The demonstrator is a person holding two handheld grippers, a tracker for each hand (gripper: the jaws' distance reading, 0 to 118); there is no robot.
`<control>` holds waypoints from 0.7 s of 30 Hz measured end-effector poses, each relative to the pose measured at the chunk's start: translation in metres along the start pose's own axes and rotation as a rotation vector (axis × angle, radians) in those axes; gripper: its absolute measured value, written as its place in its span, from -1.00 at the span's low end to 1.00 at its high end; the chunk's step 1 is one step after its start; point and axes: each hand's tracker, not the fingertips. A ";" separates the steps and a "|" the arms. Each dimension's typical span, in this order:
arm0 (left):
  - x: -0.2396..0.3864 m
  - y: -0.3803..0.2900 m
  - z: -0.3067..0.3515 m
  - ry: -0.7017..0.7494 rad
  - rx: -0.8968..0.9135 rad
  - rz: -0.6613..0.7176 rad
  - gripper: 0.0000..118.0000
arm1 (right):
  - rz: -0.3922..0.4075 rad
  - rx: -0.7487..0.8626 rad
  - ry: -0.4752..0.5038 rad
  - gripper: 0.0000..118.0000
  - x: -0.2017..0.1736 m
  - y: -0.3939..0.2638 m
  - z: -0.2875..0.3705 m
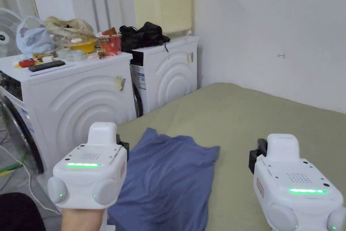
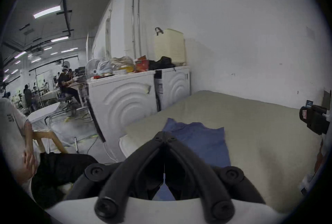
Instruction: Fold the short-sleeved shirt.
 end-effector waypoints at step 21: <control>0.013 -0.025 -0.104 -0.125 -0.226 0.044 -1.00 | 0.013 -0.083 0.057 -1.00 -0.021 -0.029 -0.044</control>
